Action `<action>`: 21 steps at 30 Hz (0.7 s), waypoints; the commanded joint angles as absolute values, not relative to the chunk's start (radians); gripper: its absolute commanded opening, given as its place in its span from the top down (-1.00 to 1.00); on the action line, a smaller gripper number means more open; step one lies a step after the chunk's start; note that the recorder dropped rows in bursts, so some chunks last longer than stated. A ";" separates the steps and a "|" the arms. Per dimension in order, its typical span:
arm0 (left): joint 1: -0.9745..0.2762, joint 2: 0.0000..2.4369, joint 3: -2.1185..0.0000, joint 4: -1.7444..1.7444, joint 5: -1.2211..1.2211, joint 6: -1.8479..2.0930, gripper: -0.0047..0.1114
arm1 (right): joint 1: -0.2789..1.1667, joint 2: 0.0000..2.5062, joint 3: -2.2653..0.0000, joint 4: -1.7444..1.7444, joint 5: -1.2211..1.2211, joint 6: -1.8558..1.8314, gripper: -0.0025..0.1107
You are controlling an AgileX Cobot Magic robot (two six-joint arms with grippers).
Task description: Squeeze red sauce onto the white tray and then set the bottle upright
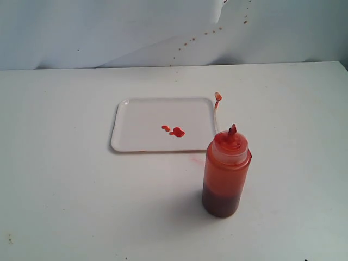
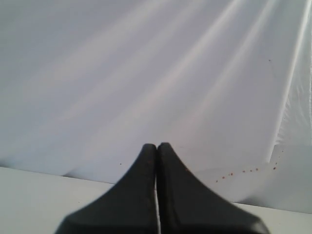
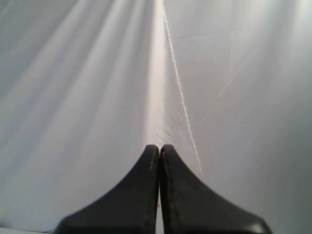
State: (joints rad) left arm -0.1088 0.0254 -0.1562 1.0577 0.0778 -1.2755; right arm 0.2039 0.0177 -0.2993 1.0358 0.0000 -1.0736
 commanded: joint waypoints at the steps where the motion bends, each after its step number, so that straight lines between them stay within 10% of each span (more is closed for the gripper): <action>1: -0.108 0.029 -0.150 1.049 0.083 -1.285 0.92 | 0.201 0.016 -0.299 1.037 0.000 -1.075 0.96; 13: -0.108 0.029 -0.150 -0.039 0.281 0.033 0.92 | 0.201 0.016 -0.299 1.037 0.000 -1.075 0.96; 21: -0.108 0.023 -0.034 -0.117 0.153 0.020 0.92 | 0.201 0.016 -0.299 1.037 0.000 -1.075 0.96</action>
State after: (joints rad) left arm -0.1088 0.0254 -0.0878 -0.0945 0.2225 0.0372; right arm 0.2039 0.0177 -0.2993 1.0358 0.0000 -1.0736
